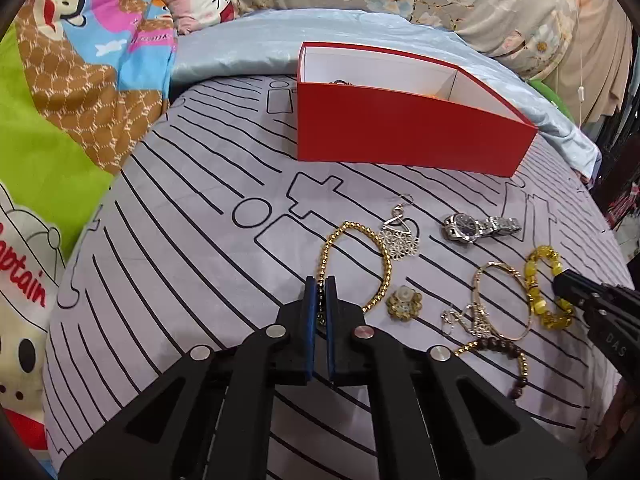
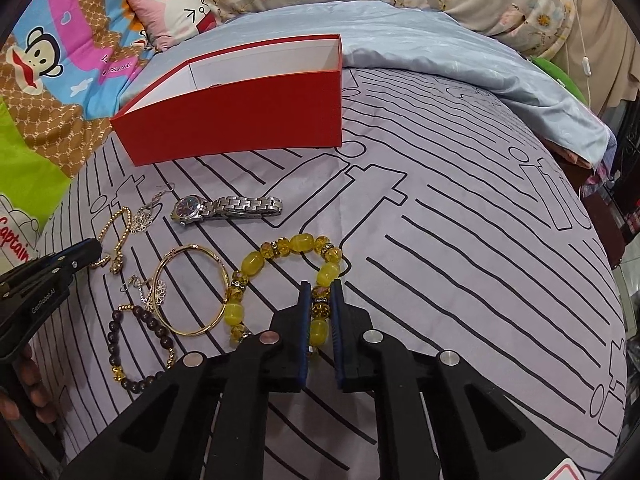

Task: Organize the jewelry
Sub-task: 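Grasp the gold chain necklace with the left gripper while the right grasps the yellow bead bracelet, then carry the gold chain and yellow bracelet with both grippers into the red box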

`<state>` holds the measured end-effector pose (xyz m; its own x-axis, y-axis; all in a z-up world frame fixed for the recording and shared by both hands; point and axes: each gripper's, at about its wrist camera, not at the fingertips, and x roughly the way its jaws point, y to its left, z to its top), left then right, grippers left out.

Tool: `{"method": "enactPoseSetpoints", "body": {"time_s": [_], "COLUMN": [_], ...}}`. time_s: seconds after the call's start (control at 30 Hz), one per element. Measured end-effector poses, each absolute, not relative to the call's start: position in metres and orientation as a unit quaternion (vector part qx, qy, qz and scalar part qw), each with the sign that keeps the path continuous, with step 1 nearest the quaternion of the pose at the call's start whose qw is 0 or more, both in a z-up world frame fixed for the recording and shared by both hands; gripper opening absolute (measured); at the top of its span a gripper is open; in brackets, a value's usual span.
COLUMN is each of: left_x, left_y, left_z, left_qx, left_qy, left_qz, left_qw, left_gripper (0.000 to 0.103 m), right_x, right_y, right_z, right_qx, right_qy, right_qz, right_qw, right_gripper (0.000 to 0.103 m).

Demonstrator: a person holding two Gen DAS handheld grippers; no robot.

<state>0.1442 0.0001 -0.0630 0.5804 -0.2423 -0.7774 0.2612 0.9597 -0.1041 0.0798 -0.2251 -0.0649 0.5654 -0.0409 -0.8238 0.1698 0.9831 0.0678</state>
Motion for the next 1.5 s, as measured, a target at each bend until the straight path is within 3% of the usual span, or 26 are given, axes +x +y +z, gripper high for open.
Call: {"method": "enactPoseSetpoints", "body": {"time_s": [0.33,1.0,1.5], "left_x": [0.134,0.129,0.206], "left_y": [0.005,-0.009,-0.039], "left_z": [-0.049,0.033,0.076], "left_qx": [-0.024,-0.018,0.006], "left_qy": [0.449,0.389,0.329], "left_qz": [-0.163,-0.202,-0.194], "left_qw": [0.878,0.899,0.924], "left_gripper": [0.003,0.003,0.003], "right_x": [0.071,0.070,0.162], "right_y": [-0.237,-0.241,-0.246], "right_z": [-0.051,0.032,0.086], "right_qx": [0.113,0.098,0.085], "right_qy": [0.455,0.370,0.313], "right_qz": [-0.047,-0.031,0.002], "right_qw": [0.882,0.923,0.946], "right_gripper": [0.008,0.008,0.008]}}
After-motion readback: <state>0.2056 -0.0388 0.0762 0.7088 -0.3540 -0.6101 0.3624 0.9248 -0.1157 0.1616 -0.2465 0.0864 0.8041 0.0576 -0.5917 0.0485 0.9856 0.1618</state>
